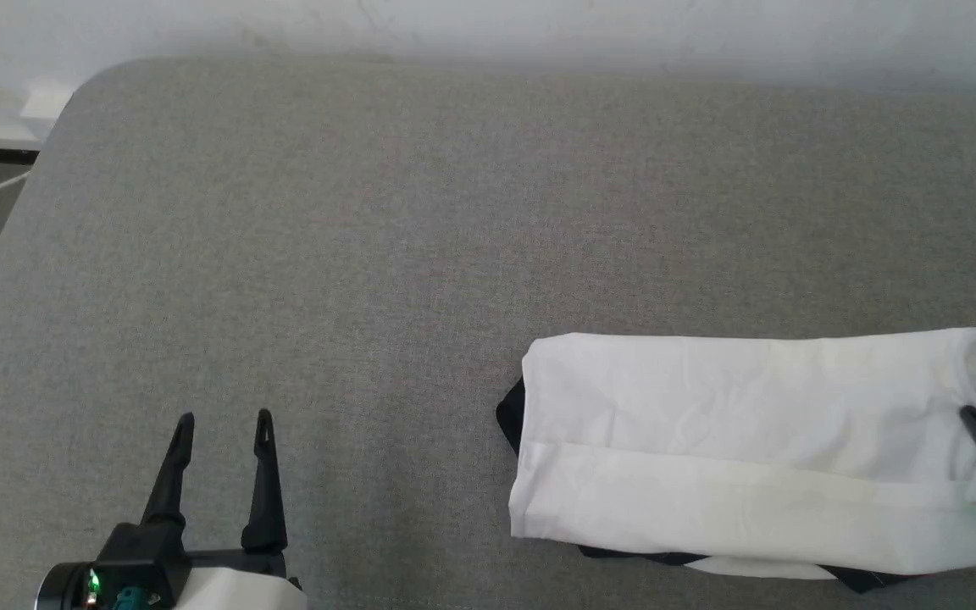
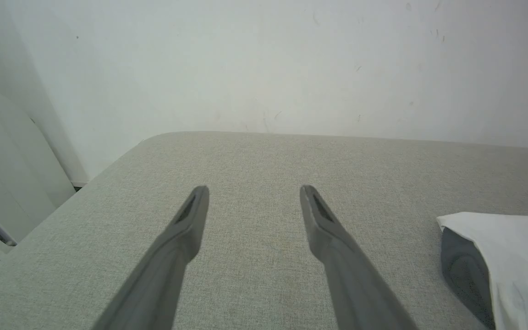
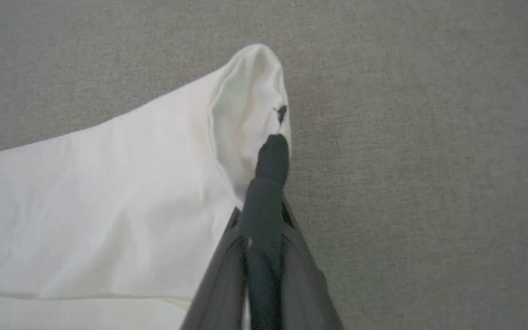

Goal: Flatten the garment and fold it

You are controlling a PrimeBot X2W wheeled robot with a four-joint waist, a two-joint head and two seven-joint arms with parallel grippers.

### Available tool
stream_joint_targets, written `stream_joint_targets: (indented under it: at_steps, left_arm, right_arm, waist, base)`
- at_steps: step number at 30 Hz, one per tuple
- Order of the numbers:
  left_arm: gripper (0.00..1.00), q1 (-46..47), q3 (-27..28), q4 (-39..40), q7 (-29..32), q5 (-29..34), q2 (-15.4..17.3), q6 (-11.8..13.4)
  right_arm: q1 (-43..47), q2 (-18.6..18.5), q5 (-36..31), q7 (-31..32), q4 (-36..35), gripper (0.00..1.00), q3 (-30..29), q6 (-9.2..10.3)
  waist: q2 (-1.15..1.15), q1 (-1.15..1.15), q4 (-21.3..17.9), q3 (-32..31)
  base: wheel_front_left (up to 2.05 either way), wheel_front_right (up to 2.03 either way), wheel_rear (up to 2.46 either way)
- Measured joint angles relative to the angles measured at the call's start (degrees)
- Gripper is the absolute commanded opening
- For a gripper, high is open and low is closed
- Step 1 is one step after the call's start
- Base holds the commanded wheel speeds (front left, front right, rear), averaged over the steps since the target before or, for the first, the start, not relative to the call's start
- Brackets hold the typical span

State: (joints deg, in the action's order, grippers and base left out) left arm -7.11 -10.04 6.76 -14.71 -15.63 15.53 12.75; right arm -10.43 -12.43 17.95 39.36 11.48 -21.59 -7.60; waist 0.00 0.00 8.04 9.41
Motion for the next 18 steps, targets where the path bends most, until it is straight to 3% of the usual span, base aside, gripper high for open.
stream_joint_targets:
  at_steps: [12,18]
  left_arm:
    - [1.00,-0.8,-1.5,-1.4,0.1,0.2,-0.8,0.5]
    - [1.00,-0.9,-2.1,-2.2,0.0,0.1,-0.9,0.4]
  right_arm:
    - [0.4,6.1,7.6,7.7,-12.8,0.00,14.8,0.08]
    - [0.1,7.8,8.8,10.1,-14.5,0.00,22.4,0.08]
  waist:
    - [0.00,0.00,-1.1,-3.3]
    - [0.00,0.00,-0.3,-4.2]
  base:
    - [0.00,0.00,0.00]
    - [0.00,0.00,0.00]
